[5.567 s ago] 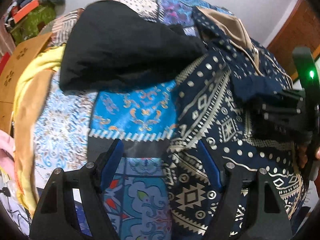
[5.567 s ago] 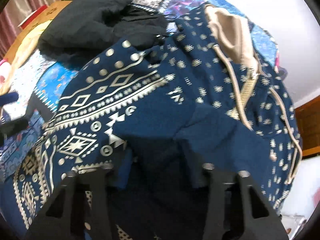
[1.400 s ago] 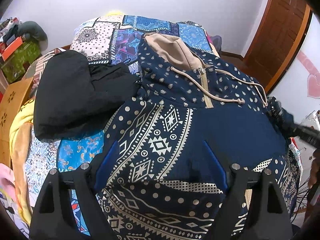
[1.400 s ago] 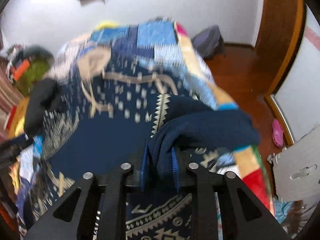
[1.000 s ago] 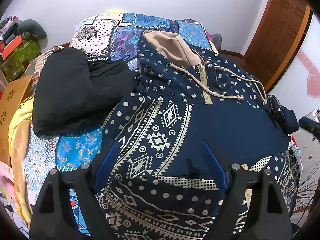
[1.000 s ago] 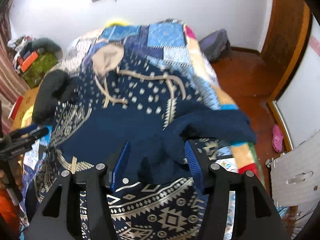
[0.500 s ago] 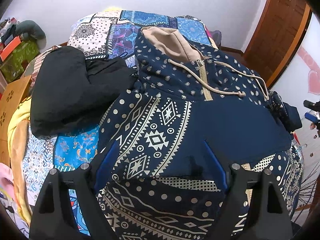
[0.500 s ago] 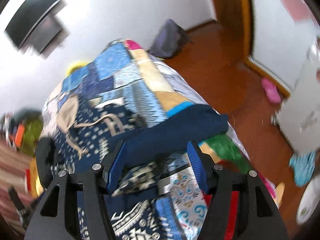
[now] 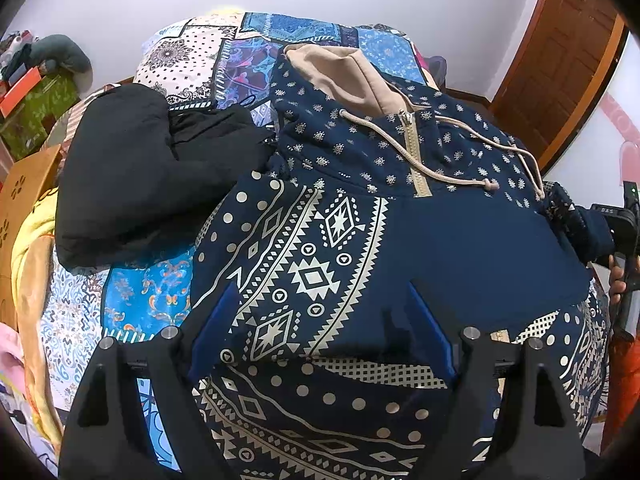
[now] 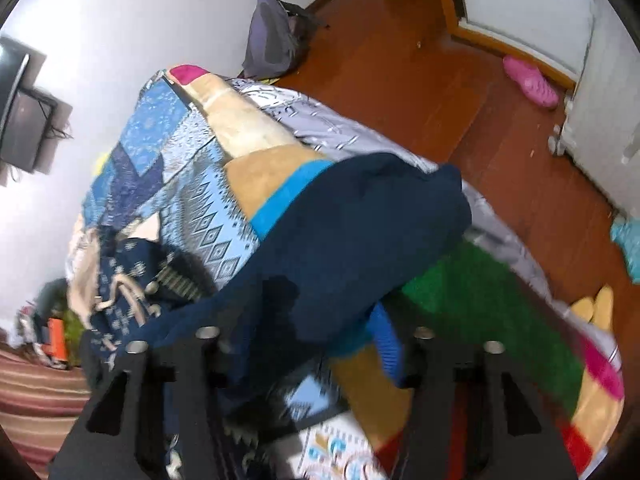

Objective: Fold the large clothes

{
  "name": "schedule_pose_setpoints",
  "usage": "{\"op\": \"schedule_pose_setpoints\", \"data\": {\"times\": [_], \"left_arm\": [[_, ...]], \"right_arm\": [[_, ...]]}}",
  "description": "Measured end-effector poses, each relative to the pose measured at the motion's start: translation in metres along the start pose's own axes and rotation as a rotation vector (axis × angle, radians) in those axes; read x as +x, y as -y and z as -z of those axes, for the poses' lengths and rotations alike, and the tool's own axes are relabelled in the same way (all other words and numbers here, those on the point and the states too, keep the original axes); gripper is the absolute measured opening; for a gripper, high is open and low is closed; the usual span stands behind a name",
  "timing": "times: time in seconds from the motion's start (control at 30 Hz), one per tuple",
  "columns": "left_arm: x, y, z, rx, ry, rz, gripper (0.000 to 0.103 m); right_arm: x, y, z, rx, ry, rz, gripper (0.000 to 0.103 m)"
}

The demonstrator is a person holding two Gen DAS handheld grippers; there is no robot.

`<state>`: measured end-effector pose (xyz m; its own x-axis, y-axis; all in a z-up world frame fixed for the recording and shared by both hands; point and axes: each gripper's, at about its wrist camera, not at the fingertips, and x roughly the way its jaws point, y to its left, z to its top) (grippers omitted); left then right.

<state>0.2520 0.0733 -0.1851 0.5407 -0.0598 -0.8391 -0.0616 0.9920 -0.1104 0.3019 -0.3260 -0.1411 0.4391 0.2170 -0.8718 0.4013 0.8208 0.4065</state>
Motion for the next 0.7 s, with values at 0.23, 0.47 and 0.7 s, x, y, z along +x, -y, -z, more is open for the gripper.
{"op": "schedule_pose_setpoints", "data": {"times": [0.23, 0.47, 0.7], "left_arm": [[0.0, -0.008, 0.001, -0.019, 0.001, -0.001, 0.083], [-0.005, -0.008, 0.0, -0.013, 0.019, 0.004, 0.083], [-0.015, -0.009, 0.002, 0.002, 0.039, 0.005, 0.083]], "right_arm": [[-0.04, -0.03, 0.0, -0.132, 0.121, 0.0, 0.009], [-0.11, -0.105, 0.018, -0.373, 0.262, -0.129, 0.009], [-0.125, -0.18, 0.076, -0.657, 0.189, -0.278, 0.009]]}}
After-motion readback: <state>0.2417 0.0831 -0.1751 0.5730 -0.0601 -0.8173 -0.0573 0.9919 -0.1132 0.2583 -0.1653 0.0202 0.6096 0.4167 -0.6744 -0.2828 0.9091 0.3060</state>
